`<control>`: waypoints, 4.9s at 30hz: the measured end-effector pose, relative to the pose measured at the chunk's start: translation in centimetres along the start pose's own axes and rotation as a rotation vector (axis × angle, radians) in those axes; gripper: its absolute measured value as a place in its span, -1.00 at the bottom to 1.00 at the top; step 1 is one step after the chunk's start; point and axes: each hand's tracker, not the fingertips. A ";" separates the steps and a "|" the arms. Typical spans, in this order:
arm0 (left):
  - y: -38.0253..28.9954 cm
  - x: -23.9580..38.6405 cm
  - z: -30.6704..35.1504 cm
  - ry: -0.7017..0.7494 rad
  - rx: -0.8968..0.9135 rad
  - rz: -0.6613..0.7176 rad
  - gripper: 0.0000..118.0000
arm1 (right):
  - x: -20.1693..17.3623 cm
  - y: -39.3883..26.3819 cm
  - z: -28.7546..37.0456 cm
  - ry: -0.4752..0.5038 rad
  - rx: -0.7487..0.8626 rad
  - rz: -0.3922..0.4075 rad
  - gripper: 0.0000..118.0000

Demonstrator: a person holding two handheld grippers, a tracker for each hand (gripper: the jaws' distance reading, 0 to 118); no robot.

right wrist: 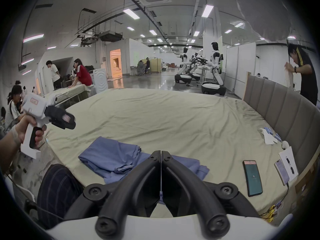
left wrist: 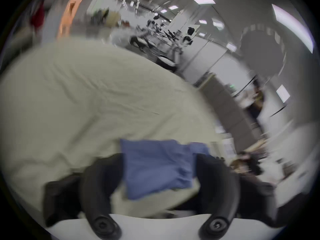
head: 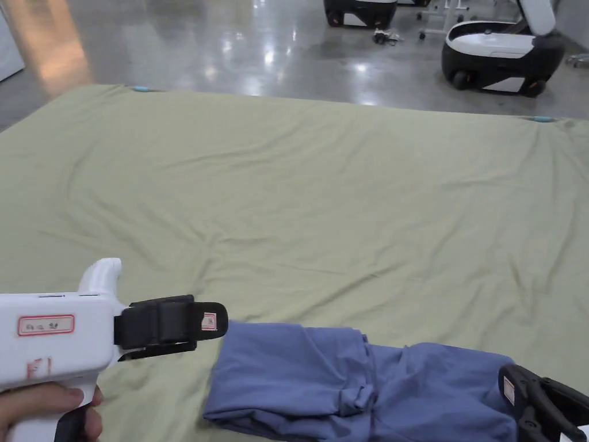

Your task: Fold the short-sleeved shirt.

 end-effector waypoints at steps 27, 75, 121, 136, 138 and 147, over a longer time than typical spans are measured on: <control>3.2 -9.7 -9.4 0.026 -0.264 0.179 -0.86 | -4.6 1.6 -3.2 -0.044 -0.119 0.029 -0.97; -11.0 9.2 -30.7 0.294 -0.220 -0.189 -0.77 | 5.3 -3.7 0.4 -0.020 -0.039 -0.218 -0.97; 11.9 -15.4 6.4 0.424 -0.063 0.043 -0.61 | -3.0 -3.1 -16.5 0.320 -0.287 -0.449 -0.98; 14.1 -25.1 19.3 0.635 -0.020 0.026 0.53 | -9.2 -1.0 -16.8 0.327 -0.321 -0.342 -0.98; 14.6 -23.1 20.8 0.742 -0.056 0.019 0.55 | -8.2 -0.9 -16.3 0.313 -0.308 -0.331 -0.98; 11.9 -6.3 18.9 0.965 0.340 -0.374 0.53 | -1.8 1.6 -10.1 0.235 -0.155 -0.288 -0.98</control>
